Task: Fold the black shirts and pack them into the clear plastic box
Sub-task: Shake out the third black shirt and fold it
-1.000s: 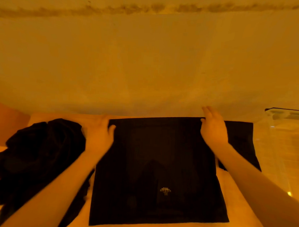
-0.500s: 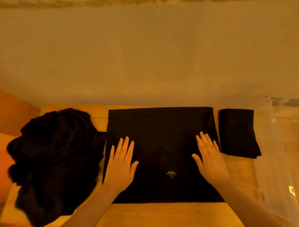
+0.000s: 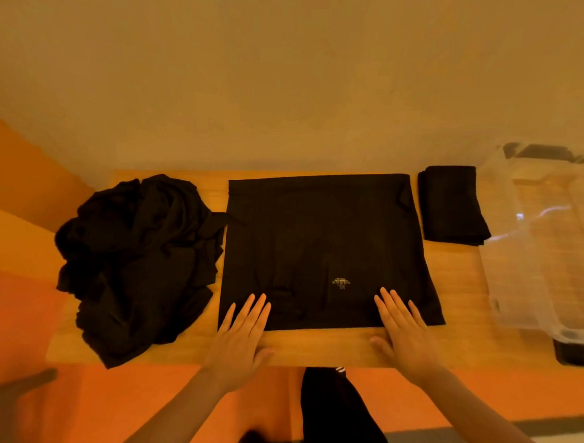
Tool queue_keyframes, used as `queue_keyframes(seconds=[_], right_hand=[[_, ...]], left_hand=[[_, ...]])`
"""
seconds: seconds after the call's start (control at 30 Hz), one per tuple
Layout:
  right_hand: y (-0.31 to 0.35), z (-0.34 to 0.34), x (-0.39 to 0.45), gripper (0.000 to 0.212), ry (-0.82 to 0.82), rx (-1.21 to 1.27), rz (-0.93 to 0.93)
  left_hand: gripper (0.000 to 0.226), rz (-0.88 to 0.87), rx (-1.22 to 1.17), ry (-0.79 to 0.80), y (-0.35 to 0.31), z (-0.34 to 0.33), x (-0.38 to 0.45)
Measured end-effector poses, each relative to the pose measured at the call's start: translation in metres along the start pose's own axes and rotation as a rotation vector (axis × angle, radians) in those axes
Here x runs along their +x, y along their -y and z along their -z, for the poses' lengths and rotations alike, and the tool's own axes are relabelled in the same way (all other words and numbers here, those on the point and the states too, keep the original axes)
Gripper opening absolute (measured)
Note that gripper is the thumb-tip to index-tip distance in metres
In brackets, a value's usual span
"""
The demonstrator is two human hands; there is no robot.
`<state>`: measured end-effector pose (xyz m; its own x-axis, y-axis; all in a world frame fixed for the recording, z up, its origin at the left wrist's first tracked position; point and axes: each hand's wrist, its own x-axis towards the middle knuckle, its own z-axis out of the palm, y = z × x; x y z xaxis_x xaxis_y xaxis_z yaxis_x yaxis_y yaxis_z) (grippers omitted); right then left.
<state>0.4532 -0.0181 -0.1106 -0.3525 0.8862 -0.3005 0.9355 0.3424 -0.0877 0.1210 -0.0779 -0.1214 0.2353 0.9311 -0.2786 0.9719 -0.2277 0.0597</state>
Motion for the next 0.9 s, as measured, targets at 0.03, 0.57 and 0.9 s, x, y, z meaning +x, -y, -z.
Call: queue_keyframes(seconds=[0.03,0.57,0.9], right_hand=[[0.000,-0.003,-0.007,0.068,0.005,0.001,0.011],[0.004,-0.024,-0.055,0.056,-0.056,-0.061,0.003],[0.000,-0.018,-0.073,0.064,-0.213,-0.166,0.121]], left_hand=[[0.075,-0.011,0.003,0.013,0.000,-0.002,-0.006],[0.104,-0.162,0.020,-0.098,-0.012,-0.010,-0.017],[0.076,-0.303,-0.041,-0.046,0.006,-0.007,-0.040]])
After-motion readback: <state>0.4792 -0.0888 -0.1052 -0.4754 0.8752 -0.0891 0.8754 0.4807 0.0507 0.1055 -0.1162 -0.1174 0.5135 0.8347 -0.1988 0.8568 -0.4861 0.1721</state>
